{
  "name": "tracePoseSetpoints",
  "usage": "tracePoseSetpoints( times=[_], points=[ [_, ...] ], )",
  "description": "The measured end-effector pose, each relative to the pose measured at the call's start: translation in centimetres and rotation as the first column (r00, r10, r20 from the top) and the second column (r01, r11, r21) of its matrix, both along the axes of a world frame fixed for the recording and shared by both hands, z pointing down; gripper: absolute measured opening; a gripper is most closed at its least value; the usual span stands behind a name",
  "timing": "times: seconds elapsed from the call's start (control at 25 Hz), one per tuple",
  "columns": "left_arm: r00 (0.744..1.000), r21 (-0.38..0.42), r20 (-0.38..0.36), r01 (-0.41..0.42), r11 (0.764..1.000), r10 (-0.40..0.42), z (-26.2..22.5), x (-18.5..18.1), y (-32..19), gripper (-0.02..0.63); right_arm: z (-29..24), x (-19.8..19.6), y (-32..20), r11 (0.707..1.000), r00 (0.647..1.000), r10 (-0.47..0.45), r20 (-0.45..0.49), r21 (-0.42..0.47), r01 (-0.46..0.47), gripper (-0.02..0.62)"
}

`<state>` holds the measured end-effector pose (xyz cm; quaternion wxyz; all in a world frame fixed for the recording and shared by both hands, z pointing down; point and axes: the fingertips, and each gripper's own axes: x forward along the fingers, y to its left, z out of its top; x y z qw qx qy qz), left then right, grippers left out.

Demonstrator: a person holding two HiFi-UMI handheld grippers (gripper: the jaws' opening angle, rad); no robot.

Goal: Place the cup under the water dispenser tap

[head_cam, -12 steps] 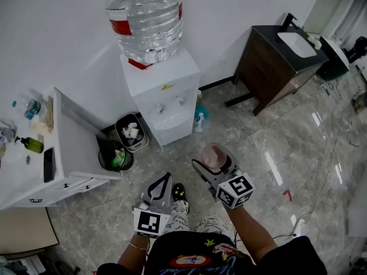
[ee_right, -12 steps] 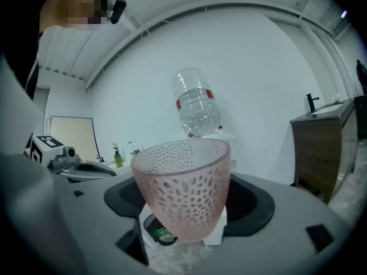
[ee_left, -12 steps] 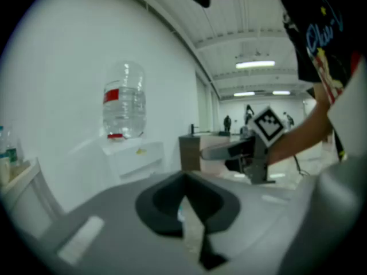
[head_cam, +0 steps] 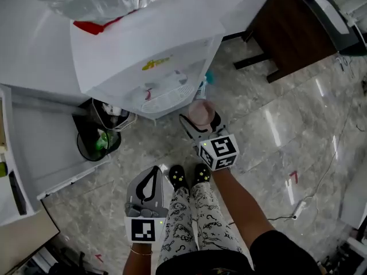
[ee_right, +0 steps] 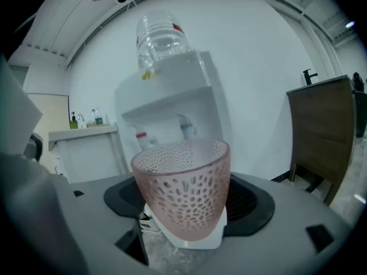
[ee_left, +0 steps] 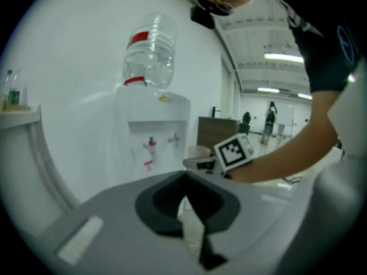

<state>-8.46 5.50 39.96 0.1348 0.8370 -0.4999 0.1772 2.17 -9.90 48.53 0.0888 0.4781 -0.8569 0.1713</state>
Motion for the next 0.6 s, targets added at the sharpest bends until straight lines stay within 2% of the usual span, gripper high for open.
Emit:
tracePoseSetpoints(
  times=[0.08,0.2,0.32,0.44,0.6],
  points=[
    [0.999,-0.025,-0.029,0.019,1.000,-0.020,2.0,-0.2,-0.8,-0.003,3.2,-0.8,-2.9,1.000,0.999,-0.002,-0.033,0.017,0.003,0.360],
    [0.999,-0.085,-0.013,0.029,0.996,-0.030,4.9,-1.4,-0.8,-0.003,7.0,-2.0,-5.5,1.000,0.998,-0.008,-0.069,0.004,0.009,0.360],
    [0.998,-0.138,0.027,0.055,0.989,-0.051,6.6,-3.0,-0.5,-0.003,8.8,-2.8,-6.9,1.000,0.996,-0.025,-0.084,0.001,0.025,0.360],
    [0.993,-0.146,0.089,0.084,0.986,-0.071,7.0,-3.7,-0.4,-0.003,10.0,-3.2,-8.0,1.000,0.995,-0.022,-0.099,-0.002,0.022,0.360],
    [0.994,-0.159,0.107,0.036,0.987,-0.019,6.5,-2.8,-0.5,-0.003,11.0,-3.6,-9.0,1.000,0.994,-0.009,-0.106,0.005,0.009,0.360]
  ],
)
